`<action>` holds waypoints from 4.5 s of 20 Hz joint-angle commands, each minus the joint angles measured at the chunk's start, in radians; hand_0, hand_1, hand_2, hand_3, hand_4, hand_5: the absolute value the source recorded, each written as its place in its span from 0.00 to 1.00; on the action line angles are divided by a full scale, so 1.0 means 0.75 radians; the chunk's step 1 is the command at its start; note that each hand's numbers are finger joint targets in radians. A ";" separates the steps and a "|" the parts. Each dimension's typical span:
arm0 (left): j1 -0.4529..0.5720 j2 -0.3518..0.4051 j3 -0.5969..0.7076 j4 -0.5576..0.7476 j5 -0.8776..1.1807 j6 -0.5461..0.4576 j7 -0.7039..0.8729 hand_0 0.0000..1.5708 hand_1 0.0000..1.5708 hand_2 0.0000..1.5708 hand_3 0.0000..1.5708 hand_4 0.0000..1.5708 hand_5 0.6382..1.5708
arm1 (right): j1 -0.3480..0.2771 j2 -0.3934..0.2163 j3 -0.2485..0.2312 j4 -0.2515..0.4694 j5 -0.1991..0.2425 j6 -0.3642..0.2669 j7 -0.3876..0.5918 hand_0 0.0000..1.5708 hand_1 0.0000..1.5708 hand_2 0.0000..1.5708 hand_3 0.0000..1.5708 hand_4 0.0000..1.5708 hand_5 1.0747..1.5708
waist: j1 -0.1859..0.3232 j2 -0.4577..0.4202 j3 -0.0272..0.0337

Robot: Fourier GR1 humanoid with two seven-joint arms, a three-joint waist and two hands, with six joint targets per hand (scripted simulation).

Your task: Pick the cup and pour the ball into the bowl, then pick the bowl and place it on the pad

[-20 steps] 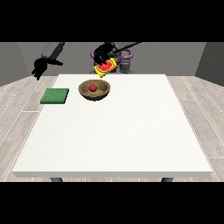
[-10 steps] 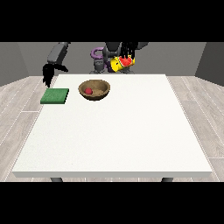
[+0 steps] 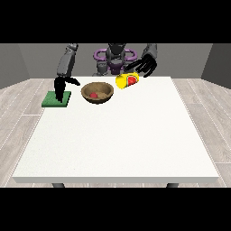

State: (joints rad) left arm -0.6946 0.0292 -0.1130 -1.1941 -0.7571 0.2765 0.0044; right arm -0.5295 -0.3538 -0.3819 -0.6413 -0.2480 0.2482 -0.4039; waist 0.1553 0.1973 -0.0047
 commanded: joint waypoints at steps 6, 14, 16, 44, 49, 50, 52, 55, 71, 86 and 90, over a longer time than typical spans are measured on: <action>0.076 -0.038 0.255 0.091 0.537 -0.045 -0.309 0.00 0.00 0.00 0.00 0.00 0.96 | -0.033 0.126 0.113 -0.108 0.037 -0.006 0.042 0.00 0.00 0.00 0.00 0.21 0.98 | -0.152 0.117 0.0044; 0.143 0.039 0.328 0.249 0.634 -0.160 -0.401 0.00 0.00 0.00 0.00 0.00 0.96 | 0.017 0.237 0.204 -0.136 0.075 -0.112 0.138 0.00 0.00 0.00 0.00 0.00 0.95 | -0.214 -0.051 0.0062; 0.233 -0.002 0.298 0.231 0.629 -0.133 -0.440 0.00 0.00 0.00 0.00 0.00 0.96 | 0.027 0.241 0.199 -0.118 0.062 -0.124 0.186 0.00 0.00 0.00 0.00 0.05 0.94 | -0.189 -0.106 0.0062; 0.182 0.064 0.250 0.037 0.651 -0.245 -0.313 0.00 0.00 0.00 0.00 0.00 0.99 | -0.058 0.409 0.163 0.151 0.009 -0.267 0.031 0.00 0.00 0.00 0.00 0.24 0.96 | -0.063 -0.019 0.0065; 0.183 0.043 0.224 0.024 0.639 -0.244 -0.313 0.00 0.00 0.00 0.00 0.00 1.00 | -0.020 0.292 0.210 0.209 0.123 -0.409 0.168 1.00 1.00 1.00 1.00 0.67 0.96 | -0.021 0.012 0.0051; 0.152 0.114 0.261 0.019 0.694 -0.341 -0.285 0.00 0.00 0.00 0.00 0.00 1.00 | -0.035 0.304 0.211 0.207 0.129 -0.457 0.189 1.00 1.00 1.00 1.00 0.67 0.96 | 0.007 -0.022 0.0051; 0.148 0.032 0.204 -0.007 0.647 -0.269 -0.249 0.00 0.00 0.00 0.00 0.00 1.00 | -0.053 0.314 0.217 0.221 0.156 -0.533 0.177 1.00 1.00 1.00 1.00 0.66 0.96 | 0.022 -0.015 0.0063; 0.207 0.113 0.312 0.089 0.710 -0.294 -0.341 0.00 0.00 0.00 0.00 0.00 1.00 | -0.097 0.301 0.265 0.158 0.177 -0.536 0.316 1.00 1.00 1.00 1.00 0.65 0.97 | -0.076 -0.083 0.0054; 0.213 0.168 0.375 0.140 0.723 -0.220 -0.384 0.00 0.00 0.00 0.00 0.00 1.00 | -0.177 -0.002 0.151 0.005 0.043 -0.294 0.600 1.00 1.00 1.00 1.00 0.67 0.98 | -0.199 -0.075 0.0067; 0.167 0.038 0.220 -0.089 0.603 -0.060 -0.452 0.00 0.00 0.00 0.00 0.00 0.99 | -0.158 -0.385 -0.080 0.213 -0.103 0.059 0.370 1.00 1.00 1.00 0.92 0.66 0.98 | -0.107 0.295 0.0091; 0.185 0.092 0.227 -0.254 0.622 -0.101 -0.400 0.00 0.00 0.00 0.00 0.00 0.99 | -0.129 -0.508 -0.112 0.273 -0.083 0.139 0.210 1.00 1.00 1.00 0.22 0.65 1.00 | -0.084 0.384 0.0107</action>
State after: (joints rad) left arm -0.5550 0.0735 0.0586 -1.2890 -0.2952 0.2131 -0.3115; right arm -0.6334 -0.6548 -0.4387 -0.4766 -0.3163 0.3041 -0.1510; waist 0.0700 0.4112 0.0024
